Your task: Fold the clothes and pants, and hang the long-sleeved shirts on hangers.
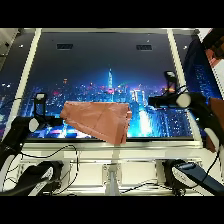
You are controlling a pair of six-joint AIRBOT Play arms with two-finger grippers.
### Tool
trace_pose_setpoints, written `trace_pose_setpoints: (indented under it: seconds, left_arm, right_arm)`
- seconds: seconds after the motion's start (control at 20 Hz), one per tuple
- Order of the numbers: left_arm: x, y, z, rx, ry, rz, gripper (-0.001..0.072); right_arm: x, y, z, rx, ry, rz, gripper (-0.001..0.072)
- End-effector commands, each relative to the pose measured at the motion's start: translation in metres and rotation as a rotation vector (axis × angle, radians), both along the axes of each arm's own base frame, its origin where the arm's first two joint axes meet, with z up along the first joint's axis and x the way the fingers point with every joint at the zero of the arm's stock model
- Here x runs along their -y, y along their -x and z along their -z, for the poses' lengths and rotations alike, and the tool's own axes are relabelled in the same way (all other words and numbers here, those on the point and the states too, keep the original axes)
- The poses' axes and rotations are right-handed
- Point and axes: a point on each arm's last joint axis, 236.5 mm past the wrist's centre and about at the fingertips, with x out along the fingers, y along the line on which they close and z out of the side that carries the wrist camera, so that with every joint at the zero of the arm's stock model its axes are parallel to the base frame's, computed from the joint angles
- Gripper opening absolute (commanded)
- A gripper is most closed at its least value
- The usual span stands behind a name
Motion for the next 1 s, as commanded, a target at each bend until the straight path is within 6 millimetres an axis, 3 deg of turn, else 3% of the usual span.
trace_pose_setpoints:
  seconds: [0.0, 0.1, 0.2, 0.35, 0.45, 0.5, 0.6, 0.7, 0.95]
  left_arm:
    - [0.0, -0.017, -0.026, 0.059, 0.007, -0.019, 0.0015]
    - [0.001, -0.019, -0.029, 0.064, 0.011, -0.019, 0.0015]
    - [0.007, -0.018, -0.028, 0.059, 0.043, -0.027, 0.0015]
    - [0.018, -0.017, -0.028, 0.056, 0.106, -0.042, 0.0015]
    - [0.023, -0.017, -0.028, 0.054, 0.129, -0.047, 0.0015]
    - [0.025, -0.017, -0.028, 0.053, 0.143, -0.051, 0.0016]
    - [0.029, -0.017, -0.028, 0.052, 0.163, -0.055, 0.0016]
    - [0.031, -0.017, -0.028, 0.051, 0.172, -0.057, 0.0015]
    - [0.037, -0.017, -0.029, 0.049, 0.201, -0.064, 0.0016]
  right_arm:
    - [-0.012, 0.013, -0.023, -0.043, -0.382, -0.081, 0.0003]
    - [-0.016, 0.039, -0.005, -0.171, -0.48, -0.078, 0.0026]
    - [-0.025, 0.059, 0.02, -0.273, -0.519, -0.035, 0.0485]
    - [-0.05, 0.096, 0.053, -0.383, -0.524, -0.053, 0.0508]
    - [-0.068, 0.106, 0.067, -0.396, -0.537, -0.039, 0.052]
    - [-0.079, 0.105, 0.069, -0.386, -0.559, -0.024, 0.0525]
    - [-0.097, 0.099, 0.065, -0.36, -0.593, -0.013, 0.0618]
    - [-0.115, 0.096, 0.065, -0.364, -0.623, -0.009, 0.0621]
    - [-0.143, 0.094, 0.092, -0.444, -0.648, 0.037, 0.0621]
